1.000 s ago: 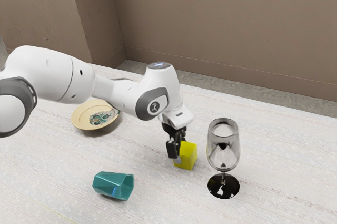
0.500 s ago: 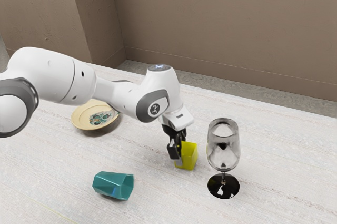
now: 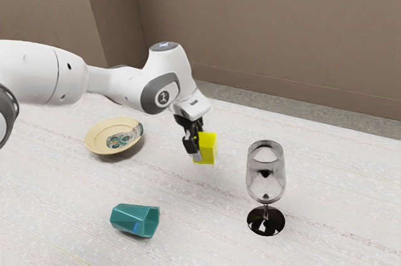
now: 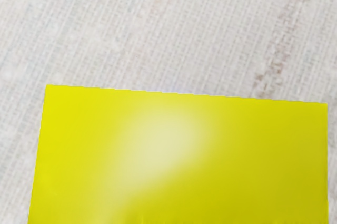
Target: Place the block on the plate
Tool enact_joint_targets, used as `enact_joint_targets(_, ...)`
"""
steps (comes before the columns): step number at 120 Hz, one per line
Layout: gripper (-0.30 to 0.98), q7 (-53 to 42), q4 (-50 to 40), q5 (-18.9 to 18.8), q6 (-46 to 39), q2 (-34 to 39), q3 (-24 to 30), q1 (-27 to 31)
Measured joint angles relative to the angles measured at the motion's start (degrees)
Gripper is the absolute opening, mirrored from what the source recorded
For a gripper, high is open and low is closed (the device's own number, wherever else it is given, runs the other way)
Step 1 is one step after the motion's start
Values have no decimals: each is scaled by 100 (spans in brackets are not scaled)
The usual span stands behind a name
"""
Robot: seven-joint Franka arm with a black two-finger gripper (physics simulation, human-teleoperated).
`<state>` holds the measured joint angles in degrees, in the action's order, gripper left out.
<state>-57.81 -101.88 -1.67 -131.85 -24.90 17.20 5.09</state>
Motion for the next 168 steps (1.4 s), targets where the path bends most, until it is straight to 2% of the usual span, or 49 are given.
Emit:
enact_joint_targets(36,43,-142,655,95,782,183,-1089,179)
enact_joint_targets(100,42,-1145,781,1071,1521,122,-3017,245)
enact_joint_targets(129,42,-1585,1133,1320,1665,-416,-3110,245)
enact_joint_targets(168,43,-1949,2050,1379,2057,-1072,-2937,515)
